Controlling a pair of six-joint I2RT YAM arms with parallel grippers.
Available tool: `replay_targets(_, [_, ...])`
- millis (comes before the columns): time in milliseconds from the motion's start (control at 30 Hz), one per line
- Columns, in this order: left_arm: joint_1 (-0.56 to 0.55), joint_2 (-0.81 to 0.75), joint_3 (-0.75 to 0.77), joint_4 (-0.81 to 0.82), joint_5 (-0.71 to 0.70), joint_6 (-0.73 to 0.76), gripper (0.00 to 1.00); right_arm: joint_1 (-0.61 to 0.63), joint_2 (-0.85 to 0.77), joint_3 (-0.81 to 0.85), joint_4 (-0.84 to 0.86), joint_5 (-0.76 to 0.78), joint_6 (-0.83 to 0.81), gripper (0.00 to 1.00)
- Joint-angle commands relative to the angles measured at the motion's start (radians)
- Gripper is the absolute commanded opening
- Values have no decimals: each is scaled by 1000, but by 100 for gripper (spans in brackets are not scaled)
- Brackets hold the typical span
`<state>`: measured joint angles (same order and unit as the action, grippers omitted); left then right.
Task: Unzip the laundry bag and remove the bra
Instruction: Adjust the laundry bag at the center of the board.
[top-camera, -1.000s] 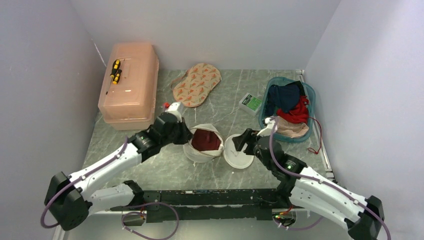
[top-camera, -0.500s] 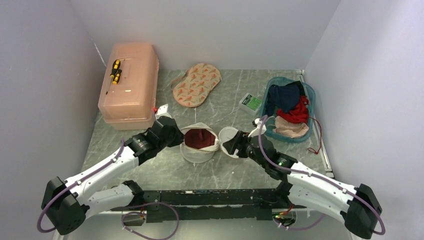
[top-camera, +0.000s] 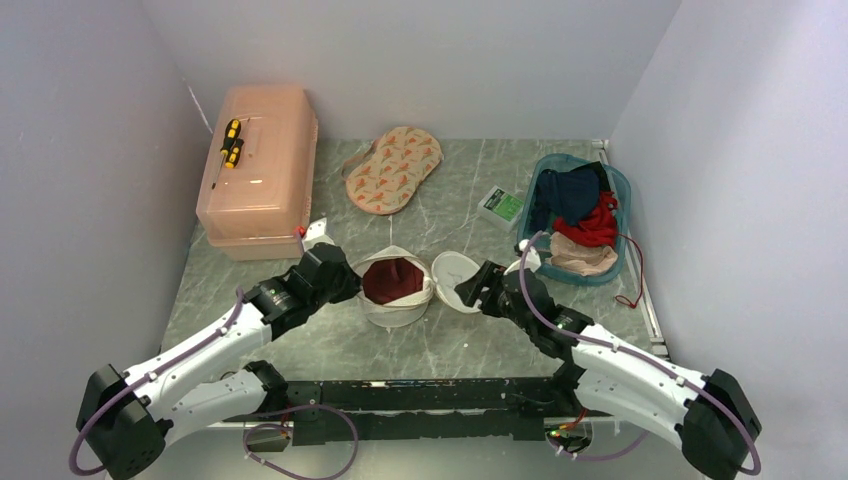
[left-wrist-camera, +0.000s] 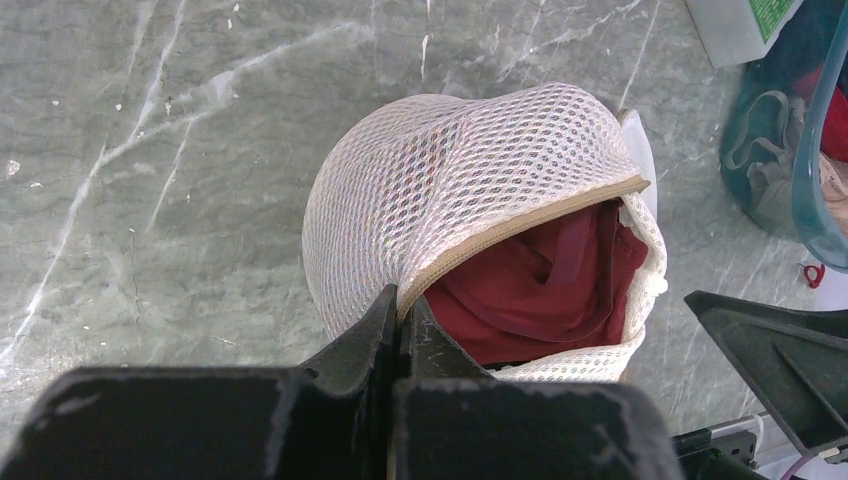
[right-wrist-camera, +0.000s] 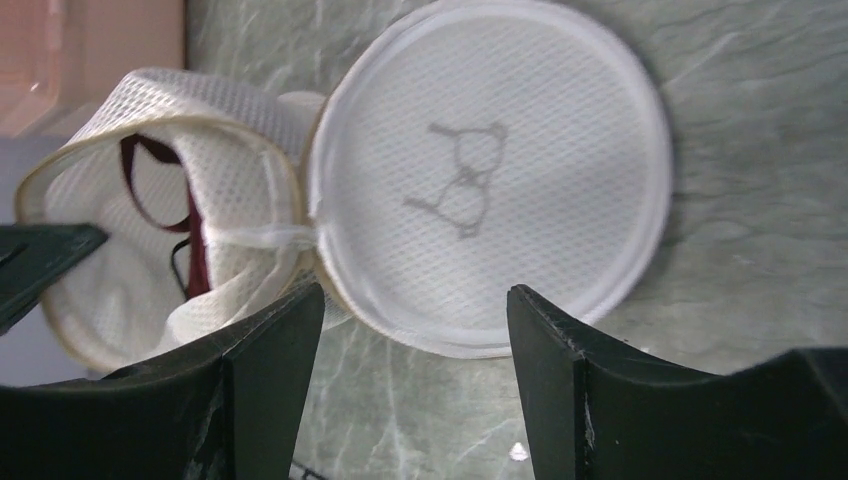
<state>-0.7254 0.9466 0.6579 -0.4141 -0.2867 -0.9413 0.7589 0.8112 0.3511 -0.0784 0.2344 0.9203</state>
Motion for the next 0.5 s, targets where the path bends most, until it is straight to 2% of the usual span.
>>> replay_targets(0, [2, -1, -5, 8, -22, -17, 3, 4, 21, -21, 222, -133, 33, 71])
replay_targets(133, [2, -12, -25, 5, -21, -29, 3, 11, 27, -41, 307, -182, 90, 73])
replay_targets(267, [2, -36, -49, -6, -13, -38, 3, 46, 67, 31, 255, -111, 15, 73])
replay_targets(467, [1, -53, -41, -30, -21, -34, 3, 43, 249, 146, 290, -184, -94, 68])
